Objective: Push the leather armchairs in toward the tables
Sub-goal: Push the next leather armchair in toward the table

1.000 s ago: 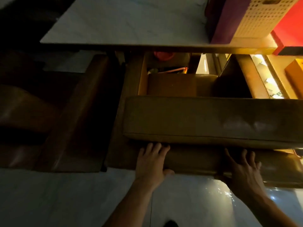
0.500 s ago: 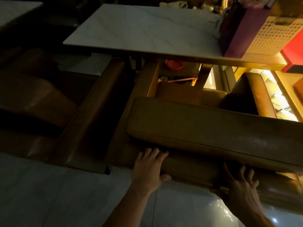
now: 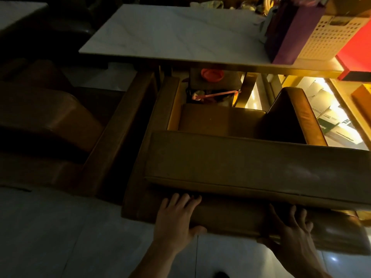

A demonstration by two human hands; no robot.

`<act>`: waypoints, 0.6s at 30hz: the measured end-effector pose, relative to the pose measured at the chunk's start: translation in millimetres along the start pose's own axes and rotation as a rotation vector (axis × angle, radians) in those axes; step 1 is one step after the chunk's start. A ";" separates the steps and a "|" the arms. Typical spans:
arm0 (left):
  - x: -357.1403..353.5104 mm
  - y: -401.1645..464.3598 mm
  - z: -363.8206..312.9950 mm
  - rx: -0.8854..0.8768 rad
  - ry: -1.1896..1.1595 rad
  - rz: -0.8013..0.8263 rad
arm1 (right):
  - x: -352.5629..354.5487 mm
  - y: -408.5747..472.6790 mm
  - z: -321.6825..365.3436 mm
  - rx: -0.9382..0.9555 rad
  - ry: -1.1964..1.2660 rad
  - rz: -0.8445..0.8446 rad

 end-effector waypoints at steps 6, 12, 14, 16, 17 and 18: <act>3.5 4.0 16.0 -0.029 0.017 -0.003 | -0.5 3.6 15.2 -0.004 -0.084 -0.003; 12.4 26.8 18.4 0.005 0.009 -0.021 | 7.1 24.9 24.9 -0.001 -0.107 -0.021; 13.8 36.0 19.1 0.012 0.013 -0.025 | 11.6 31.9 27.2 0.013 -0.090 -0.049; 12.9 42.6 20.1 0.022 -0.002 -0.020 | 13.7 37.5 28.0 0.025 -0.074 -0.064; 11.9 44.0 20.5 0.029 -0.010 -0.020 | 14.5 38.8 28.2 0.028 -0.066 -0.068; 11.0 44.6 20.6 0.034 -0.017 -0.024 | 15.4 40.2 28.4 0.035 -0.050 -0.080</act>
Point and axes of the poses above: each hand's wrist, its own y-axis towards the middle knuckle, its own x-axis out of the back of the hand, z = x × y, the point moved 2 cm from there along y, towards the middle knuckle, and after that the axes turned 8 degrees about y, right-handed, at the moved point
